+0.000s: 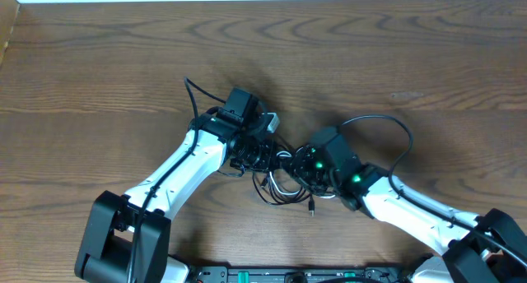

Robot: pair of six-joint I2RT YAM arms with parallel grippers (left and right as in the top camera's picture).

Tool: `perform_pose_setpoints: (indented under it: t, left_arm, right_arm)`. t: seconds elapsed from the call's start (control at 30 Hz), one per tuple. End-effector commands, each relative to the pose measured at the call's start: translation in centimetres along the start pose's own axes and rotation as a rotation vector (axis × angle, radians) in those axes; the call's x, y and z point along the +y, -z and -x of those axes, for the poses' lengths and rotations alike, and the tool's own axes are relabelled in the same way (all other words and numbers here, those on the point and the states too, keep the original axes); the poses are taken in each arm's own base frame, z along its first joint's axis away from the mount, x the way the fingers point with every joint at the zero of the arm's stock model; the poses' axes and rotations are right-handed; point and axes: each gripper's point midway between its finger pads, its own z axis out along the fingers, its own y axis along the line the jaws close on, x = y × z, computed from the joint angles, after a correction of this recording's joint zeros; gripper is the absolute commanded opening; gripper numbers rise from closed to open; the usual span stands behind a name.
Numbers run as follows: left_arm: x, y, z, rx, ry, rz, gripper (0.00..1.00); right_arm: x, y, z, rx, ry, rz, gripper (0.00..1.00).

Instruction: Untangle cables

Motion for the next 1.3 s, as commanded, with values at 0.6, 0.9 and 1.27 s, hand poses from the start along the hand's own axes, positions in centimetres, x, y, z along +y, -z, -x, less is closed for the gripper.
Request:
perform_pose_setpoints:
  t: [0.6, 0.9, 1.27]
  left_arm:
    - [0.4, 0.3, 0.3, -0.018, 0.045, 0.038, 0.08]
    - [1.5, -0.1, -0.4, -0.006, 0.013, 0.077, 0.08]
    - [2.7, -0.3, -0.7, -0.007, 0.020, 0.133, 0.07]
  right_arm:
    - [-2.2, -4.8, 2.9, -0.238, -0.177, -0.046, 0.36]
    - [-4.1, -5.3, 3.2, -0.259, -0.138, -0.114, 0.11]
    - [-1.9, -5.8, 1.3, -0.131, 0.030, -0.040, 0.01]
